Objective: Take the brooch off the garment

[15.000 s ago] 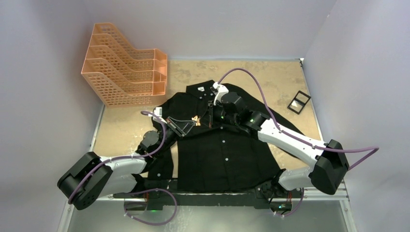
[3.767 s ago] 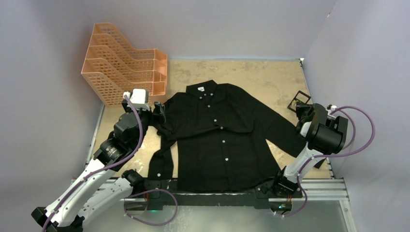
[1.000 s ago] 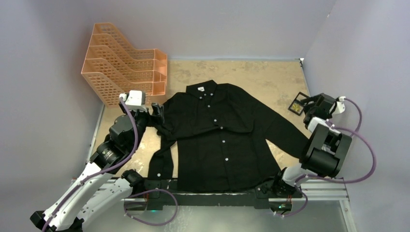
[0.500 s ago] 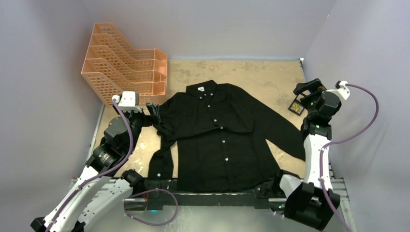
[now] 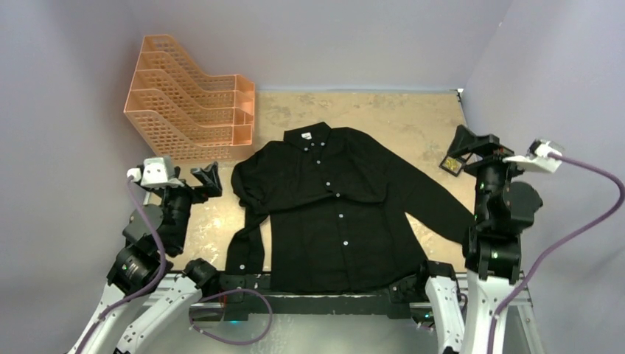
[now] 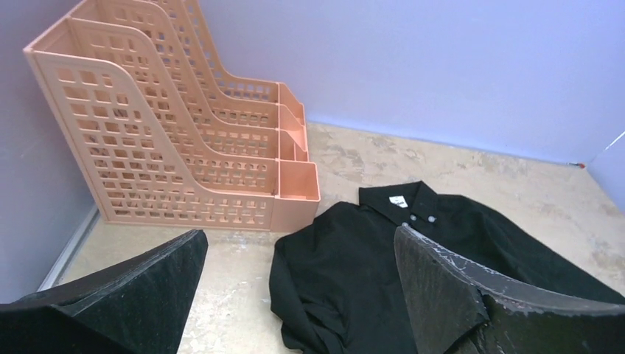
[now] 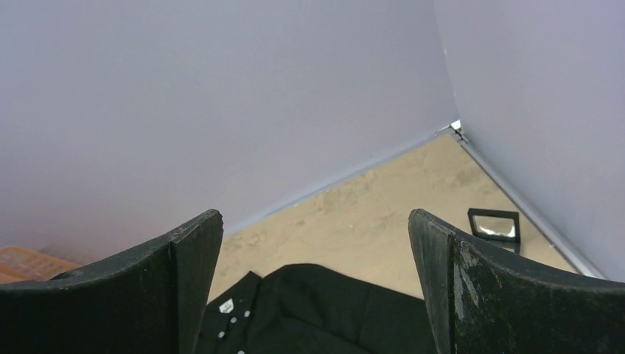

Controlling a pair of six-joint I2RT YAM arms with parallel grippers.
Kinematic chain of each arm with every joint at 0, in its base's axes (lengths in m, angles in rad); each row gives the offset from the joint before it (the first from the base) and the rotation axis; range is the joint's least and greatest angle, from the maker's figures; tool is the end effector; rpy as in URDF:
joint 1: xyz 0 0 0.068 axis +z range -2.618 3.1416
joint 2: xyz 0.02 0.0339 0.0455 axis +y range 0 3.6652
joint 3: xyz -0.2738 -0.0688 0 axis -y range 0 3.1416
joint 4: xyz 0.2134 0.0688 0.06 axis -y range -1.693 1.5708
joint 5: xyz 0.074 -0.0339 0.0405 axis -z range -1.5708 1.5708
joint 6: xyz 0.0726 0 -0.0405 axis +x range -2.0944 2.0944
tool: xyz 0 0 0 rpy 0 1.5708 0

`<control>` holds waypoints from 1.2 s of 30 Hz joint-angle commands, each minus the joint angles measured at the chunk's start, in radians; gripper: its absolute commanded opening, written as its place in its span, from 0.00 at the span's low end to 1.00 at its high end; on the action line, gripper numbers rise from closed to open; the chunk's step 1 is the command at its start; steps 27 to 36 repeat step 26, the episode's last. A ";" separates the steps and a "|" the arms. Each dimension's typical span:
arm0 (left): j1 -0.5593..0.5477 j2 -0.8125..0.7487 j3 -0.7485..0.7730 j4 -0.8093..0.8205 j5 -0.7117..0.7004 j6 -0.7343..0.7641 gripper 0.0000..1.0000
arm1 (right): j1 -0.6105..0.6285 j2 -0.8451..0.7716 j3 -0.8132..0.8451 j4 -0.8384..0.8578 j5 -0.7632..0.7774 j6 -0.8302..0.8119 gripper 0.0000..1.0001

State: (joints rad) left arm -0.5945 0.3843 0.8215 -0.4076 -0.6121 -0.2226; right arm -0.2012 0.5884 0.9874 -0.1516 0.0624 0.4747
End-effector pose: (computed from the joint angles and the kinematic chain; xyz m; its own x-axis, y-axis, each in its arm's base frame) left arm 0.0792 -0.0032 0.3648 0.0277 -0.2369 -0.9711 -0.0115 0.9714 -0.2373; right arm 0.1045 -0.0259 0.4395 0.3317 0.3979 -0.8554 0.1204 0.8814 0.4567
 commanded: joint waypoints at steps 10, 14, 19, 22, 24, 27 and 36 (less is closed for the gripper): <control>0.007 -0.224 -0.105 0.061 -0.074 0.026 0.99 | 0.206 -0.325 -0.136 -0.025 0.307 -0.186 0.98; 0.008 -0.236 -0.115 0.067 -0.075 0.031 0.99 | 0.229 -0.363 -0.162 -0.031 0.337 -0.210 0.98; 0.016 -0.224 -0.122 0.069 -0.072 0.034 0.99 | 0.261 -0.362 -0.177 -0.023 0.363 -0.230 0.98; 0.035 -0.205 -0.126 0.076 -0.056 0.042 0.99 | 0.281 -0.380 -0.208 -0.004 0.387 -0.233 0.98; 0.055 -0.189 -0.129 0.084 -0.037 0.044 0.99 | 0.288 -0.392 -0.222 0.002 0.392 -0.235 0.98; 0.082 -0.172 -0.133 0.092 -0.013 0.043 0.99 | 0.294 -0.394 -0.230 0.006 0.396 -0.240 0.98; 0.082 -0.172 -0.133 0.092 -0.013 0.043 0.99 | 0.294 -0.394 -0.230 0.006 0.396 -0.240 0.98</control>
